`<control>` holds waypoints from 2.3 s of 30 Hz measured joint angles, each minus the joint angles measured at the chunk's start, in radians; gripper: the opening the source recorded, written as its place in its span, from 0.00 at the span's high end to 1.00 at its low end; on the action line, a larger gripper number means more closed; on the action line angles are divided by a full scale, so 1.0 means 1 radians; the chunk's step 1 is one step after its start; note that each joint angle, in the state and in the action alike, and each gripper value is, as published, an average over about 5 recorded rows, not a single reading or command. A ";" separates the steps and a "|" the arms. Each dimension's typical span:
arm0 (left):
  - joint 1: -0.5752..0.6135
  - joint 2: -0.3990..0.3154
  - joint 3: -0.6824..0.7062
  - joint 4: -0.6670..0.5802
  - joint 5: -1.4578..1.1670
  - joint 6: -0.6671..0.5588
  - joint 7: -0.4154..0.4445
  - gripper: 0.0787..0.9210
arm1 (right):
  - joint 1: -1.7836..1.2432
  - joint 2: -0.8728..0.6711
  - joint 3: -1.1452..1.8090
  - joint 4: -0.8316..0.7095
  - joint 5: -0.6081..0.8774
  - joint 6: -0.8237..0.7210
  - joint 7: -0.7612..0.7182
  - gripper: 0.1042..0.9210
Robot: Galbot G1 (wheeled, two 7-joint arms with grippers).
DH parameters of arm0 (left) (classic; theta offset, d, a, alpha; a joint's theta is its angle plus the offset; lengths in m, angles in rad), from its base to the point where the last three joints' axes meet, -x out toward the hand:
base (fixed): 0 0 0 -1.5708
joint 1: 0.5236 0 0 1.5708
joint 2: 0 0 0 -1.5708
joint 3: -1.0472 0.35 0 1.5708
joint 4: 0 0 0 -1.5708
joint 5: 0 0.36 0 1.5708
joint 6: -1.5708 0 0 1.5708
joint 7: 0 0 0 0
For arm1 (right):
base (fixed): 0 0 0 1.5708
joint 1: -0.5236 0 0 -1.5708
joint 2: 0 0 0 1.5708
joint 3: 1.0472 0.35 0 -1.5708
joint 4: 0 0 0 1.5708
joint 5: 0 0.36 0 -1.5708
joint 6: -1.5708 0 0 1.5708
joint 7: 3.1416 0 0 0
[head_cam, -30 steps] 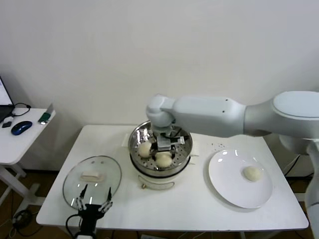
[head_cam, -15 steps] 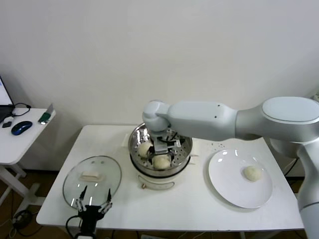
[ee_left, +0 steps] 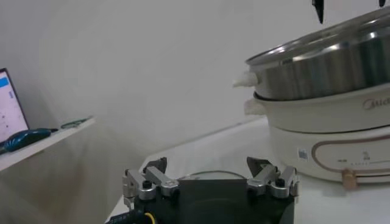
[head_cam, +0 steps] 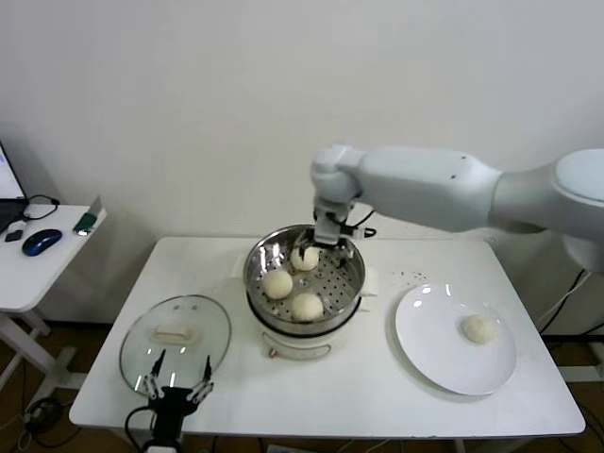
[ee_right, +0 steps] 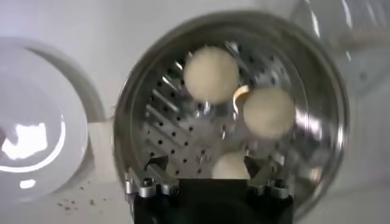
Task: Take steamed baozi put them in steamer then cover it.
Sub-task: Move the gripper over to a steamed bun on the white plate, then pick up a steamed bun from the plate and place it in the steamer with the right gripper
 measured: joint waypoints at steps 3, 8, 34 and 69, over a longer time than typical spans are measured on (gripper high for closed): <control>0.001 0.001 0.001 -0.001 -0.003 0.000 0.000 0.12 | 0.023 -0.071 -0.030 0.004 0.113 -0.127 0.029 0.12; 0.002 0.007 0.004 -0.002 -0.007 0.001 -0.001 0.12 | 0.027 -0.204 -0.053 0.007 0.228 -0.295 0.050 0.12; 0.035 -0.010 -0.005 -0.003 0.002 0.010 -0.019 0.12 | -0.481 -0.559 0.268 -0.141 -0.040 -0.420 -0.004 0.12; 0.056 -0.019 0.002 -0.004 -0.004 0.001 -0.023 0.12 | -0.544 -0.508 0.331 -0.235 -0.032 -0.438 0.004 0.29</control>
